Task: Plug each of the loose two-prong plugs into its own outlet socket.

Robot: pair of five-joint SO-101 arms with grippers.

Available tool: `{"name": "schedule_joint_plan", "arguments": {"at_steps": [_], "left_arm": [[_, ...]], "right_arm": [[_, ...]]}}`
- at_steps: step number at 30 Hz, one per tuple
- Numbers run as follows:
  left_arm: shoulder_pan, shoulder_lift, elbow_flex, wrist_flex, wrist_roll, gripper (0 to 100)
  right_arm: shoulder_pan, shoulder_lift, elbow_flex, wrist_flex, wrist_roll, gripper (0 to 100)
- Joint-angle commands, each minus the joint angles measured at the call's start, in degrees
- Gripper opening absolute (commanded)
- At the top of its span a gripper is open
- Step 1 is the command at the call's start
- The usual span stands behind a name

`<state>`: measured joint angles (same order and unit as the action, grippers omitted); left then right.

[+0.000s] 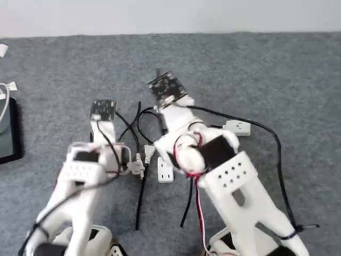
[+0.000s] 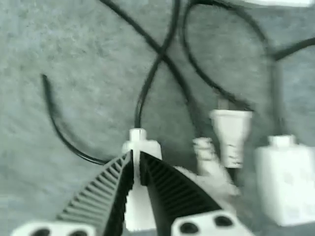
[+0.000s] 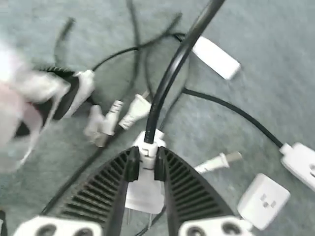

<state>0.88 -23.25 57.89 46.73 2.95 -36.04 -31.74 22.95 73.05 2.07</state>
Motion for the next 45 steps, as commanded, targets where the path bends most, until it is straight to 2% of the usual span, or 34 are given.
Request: {"name": "schedule_joint_plan", "arguments": {"at_steps": [1,5,13,25,30,40,45], "left_arm": [[-2.1,8.8,-6.6,5.6,-13.2,1],[-0.2,11.3,-8.3,9.5,-15.2,1],[2.1,12.3,-8.4,11.8,-18.5,1],[4.0,12.1,-8.0,15.1,-26.6,1],[4.0,10.8,-7.3,15.1,-26.9,1],[7.7,-5.5,3.8,12.2,-27.5,1],[7.2,-6.2,4.3,10.3,-25.3,1]], "right_arm": [[-2.9,-3.1,-4.7,0.1,0.5,0.8],[-4.0,-3.2,-4.7,0.3,0.6,0.8],[-7.5,-3.1,-3.3,0.0,0.8,0.8],[-7.4,-2.4,0.9,-3.6,0.8,0.8],[-6.1,-1.1,2.4,-6.1,0.6,0.8],[-4.4,4.4,2.1,-8.8,0.4,0.8],[-3.1,4.7,2.3,-9.2,0.3,0.8]]}}
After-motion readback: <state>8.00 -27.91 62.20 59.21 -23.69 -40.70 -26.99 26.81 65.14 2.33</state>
